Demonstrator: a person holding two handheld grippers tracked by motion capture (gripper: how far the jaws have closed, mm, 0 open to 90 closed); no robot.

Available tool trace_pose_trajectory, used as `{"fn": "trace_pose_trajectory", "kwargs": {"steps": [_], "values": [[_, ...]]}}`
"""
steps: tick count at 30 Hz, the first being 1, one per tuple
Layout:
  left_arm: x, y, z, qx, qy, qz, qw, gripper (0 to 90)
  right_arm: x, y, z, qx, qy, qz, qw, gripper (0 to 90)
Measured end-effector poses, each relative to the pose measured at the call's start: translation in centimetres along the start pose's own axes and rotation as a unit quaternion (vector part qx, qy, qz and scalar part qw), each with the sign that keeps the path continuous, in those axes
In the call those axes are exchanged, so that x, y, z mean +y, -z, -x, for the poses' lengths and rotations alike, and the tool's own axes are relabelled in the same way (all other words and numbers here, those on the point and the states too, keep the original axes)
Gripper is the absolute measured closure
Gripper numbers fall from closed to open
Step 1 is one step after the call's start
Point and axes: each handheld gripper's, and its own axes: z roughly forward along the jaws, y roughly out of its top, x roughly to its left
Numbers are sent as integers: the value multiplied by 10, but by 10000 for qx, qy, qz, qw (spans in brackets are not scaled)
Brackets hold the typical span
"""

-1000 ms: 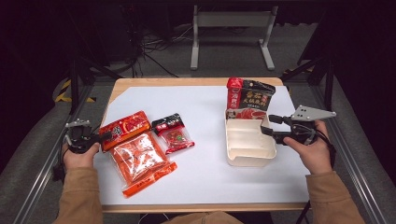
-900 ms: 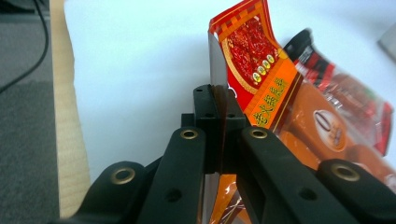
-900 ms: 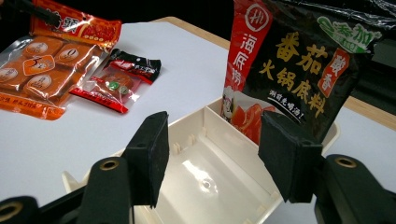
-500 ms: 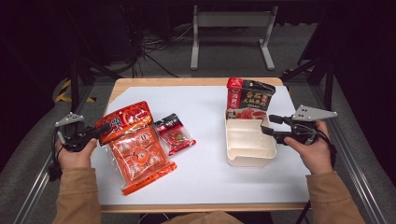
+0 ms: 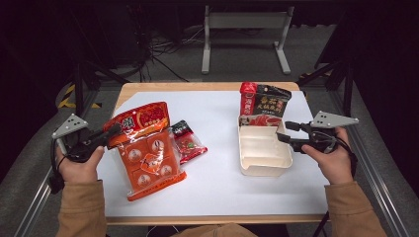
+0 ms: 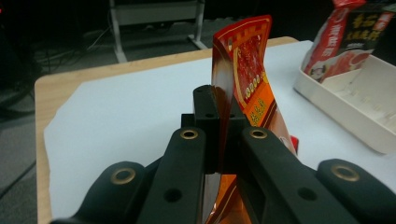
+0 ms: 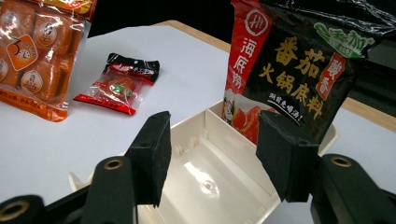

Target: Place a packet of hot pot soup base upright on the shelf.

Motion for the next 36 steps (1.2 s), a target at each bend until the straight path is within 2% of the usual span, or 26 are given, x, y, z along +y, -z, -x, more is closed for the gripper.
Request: {"fn": "trace_pose_trajectory", "kwargs": {"steps": [5,11,17,18,19,23,27,32,36], "values": [[10,8,20,-148,-245,100,9995,900,0,1,0,3,3,-2,10000,458],[21,16,43,-319,-557,178,9978,900,1,2,0,37,-24,24,10000,476],[28,22,63,-569,-801,266,9948,900,1,2,-2,126,-42,32,9999,493],[28,22,63,-569,-801,266,9948,900,2,2,-2,150,-46,43,9999,493],[29,24,69,-641,-886,315,9935,900,2,2,-3,160,-44,47,9999,493],[31,21,81,-749,-985,401,9915,900,3,1,-3,203,-58,56,9998,485],[32,21,86,-884,-1014,457,9899,900,2,-1,-4,219,-60,18,9997,485],[36,19,96,-1150,-1072,549,9860,900,3,-5,-8,277,-11,-10,9996,487],[39,16,102,-1231,-1156,593,9838,900,6,-8,-12,364,33,-12,9993,486]]}}
